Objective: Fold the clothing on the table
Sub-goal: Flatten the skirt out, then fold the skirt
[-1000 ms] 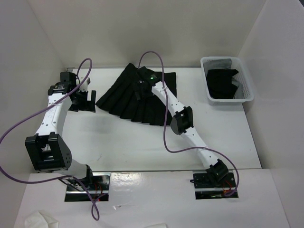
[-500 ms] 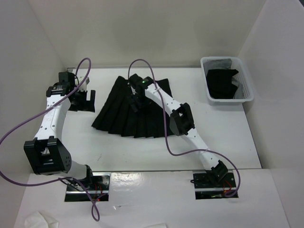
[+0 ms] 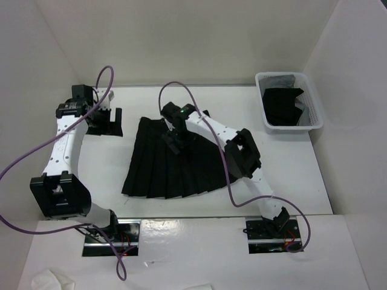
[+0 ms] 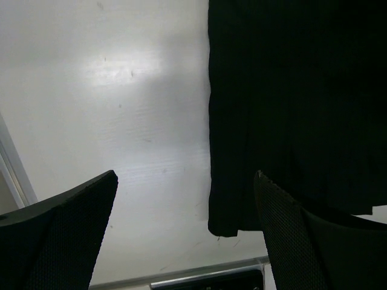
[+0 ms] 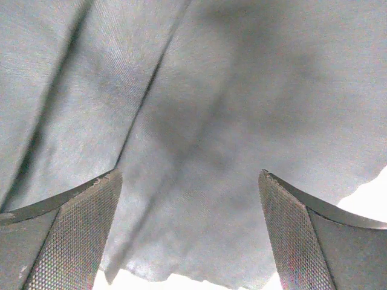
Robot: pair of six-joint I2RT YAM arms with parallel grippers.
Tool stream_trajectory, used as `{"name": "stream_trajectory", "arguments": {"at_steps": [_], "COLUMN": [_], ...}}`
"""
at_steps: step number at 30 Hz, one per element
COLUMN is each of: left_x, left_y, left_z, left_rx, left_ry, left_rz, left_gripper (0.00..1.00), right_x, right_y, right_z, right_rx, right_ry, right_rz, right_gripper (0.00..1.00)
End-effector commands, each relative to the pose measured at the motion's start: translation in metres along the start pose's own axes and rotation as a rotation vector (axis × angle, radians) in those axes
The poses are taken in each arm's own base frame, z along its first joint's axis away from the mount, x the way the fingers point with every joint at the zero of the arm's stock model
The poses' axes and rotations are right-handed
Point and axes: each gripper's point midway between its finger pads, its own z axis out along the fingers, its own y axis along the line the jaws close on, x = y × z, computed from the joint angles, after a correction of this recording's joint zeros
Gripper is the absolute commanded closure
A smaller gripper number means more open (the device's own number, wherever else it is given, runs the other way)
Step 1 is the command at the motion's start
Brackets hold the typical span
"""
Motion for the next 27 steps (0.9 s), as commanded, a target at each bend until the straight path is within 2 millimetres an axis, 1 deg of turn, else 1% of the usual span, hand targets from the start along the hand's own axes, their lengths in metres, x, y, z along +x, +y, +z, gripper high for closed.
{"name": "stream_trajectory", "arguments": {"at_steps": [1,2,3,4,5,6,7,8,9,10,11,12,13,14,15,16,17,18,19,20,22,23,24,25,26,27], "left_x": [-0.039,-0.044,-0.052,-0.055,-0.057,-0.064,-0.063,-0.062,-0.058,-0.053,-0.053,-0.047,-0.046,-0.053,-0.049,-0.051,-0.053,-0.053,-0.058,-0.058,-0.059,-0.062,-0.069,-0.071,-0.073,-0.079], "left_y": [-0.011,-0.012,-0.016,-0.019,-0.019,-0.023,-0.029,-0.033,-0.039,-0.043,-0.046,-0.049,-0.046,-0.045,-0.040,-0.038,-0.034,-0.034,-0.031,-0.028,-0.026,-0.025,-0.025,-0.024,-0.022,-0.022], "left_z": [-0.002,0.001,0.003,0.014,0.019,0.031,0.042,0.054,0.071,0.082,0.092,0.108,0.116,0.121,0.133,0.138,0.148,0.152,0.154,0.163,0.169,0.171,0.170,0.175,0.175,0.176], "left_rx": [0.089,0.104,0.133,0.151,0.160,0.177,0.189,0.205,0.240,0.258,0.264,0.273,0.260,0.258,0.240,0.231,0.217,0.218,0.206,0.198,0.189,0.188,0.186,0.185,0.175,0.173], "left_ry": [-0.075,-0.077,-0.093,-0.081,-0.082,-0.094,-0.085,-0.082,-0.050,-0.026,-0.018,0.016,0.024,0.005,0.025,0.024,0.029,0.035,0.028,0.035,0.036,0.032,0.011,0.004,-0.006,-0.027], "left_rz": [0.009,0.010,0.014,0.018,0.018,0.032,0.047,0.054,0.053,0.063,0.070,0.070,0.057,0.062,0.058,0.048,0.047,0.046,0.048,0.047,0.047,0.048,0.053,0.055,0.057,0.062], "left_gripper": [0.01,0.01,0.01,0.01,0.01,0.01,0.01,0.01,0.01,0.01,0.01,0.01,0.01,0.02,0.05,0.07,0.08,0.11,0.11,0.13,0.16,0.16,0.16,0.16,0.16,0.16], "right_x": [-0.068,-0.079,-0.080,-0.084,-0.085,-0.084,-0.083,-0.080,-0.076,-0.068,-0.062,-0.056,-0.053,-0.047,-0.046,-0.043,-0.041,-0.044,-0.044,-0.044,-0.049,-0.053,-0.054,-0.055,-0.068,-0.062], "right_y": [-0.045,-0.055,-0.076,-0.087,-0.094,-0.122,-0.138,-0.151,-0.166,-0.192,-0.201,-0.208,-0.215,-0.229,-0.230,-0.235,-0.238,-0.242,-0.241,-0.245,-0.245,-0.244,-0.242,-0.241,-0.244,-0.239], "right_z": [-0.115,-0.135,-0.148,-0.165,-0.171,-0.171,-0.174,-0.161,-0.152,-0.144,-0.123,-0.116,-0.110,-0.105,-0.101,-0.094,-0.090,-0.085,-0.083,-0.081,-0.071,-0.077,-0.062,-0.060,-0.075,-0.056], "right_rx": [0.068,0.068,0.077,0.073,0.035,0.048,0.063,0.062,0.081,0.101,0.096,0.085,0.068,0.056,0.026,0.017,0.006,-0.016,-0.026,-0.031,-0.053,-0.061,-0.085,-0.098,-0.093,-0.124], "right_ry": [-0.371,-0.430,-0.450,-0.480,-0.494,-0.500,-0.507,-0.483,-0.466,-0.448,-0.404,-0.383,-0.373,-0.366,-0.364,-0.352,-0.346,-0.354,-0.348,-0.351,-0.350,-0.361,-0.342,-0.339,-0.394,-0.346], "right_rz": [0.053,0.057,0.095,0.101,0.105,0.154,0.180,0.204,0.243,0.289,0.308,0.325,0.339,0.369,0.365,0.366,0.374,0.368,0.354,0.360,0.335,0.331,0.323,0.311,0.300,0.293], "right_gripper": [0.04,0.02,0.02,0.02,0.01,0.01,0.01,0.01,0.03,0.06,0.09,0.14,0.14,0.14,0.14,0.14,0.14,0.14,0.15,0.15,0.15,0.16,0.16,0.16,0.16,0.17]}}
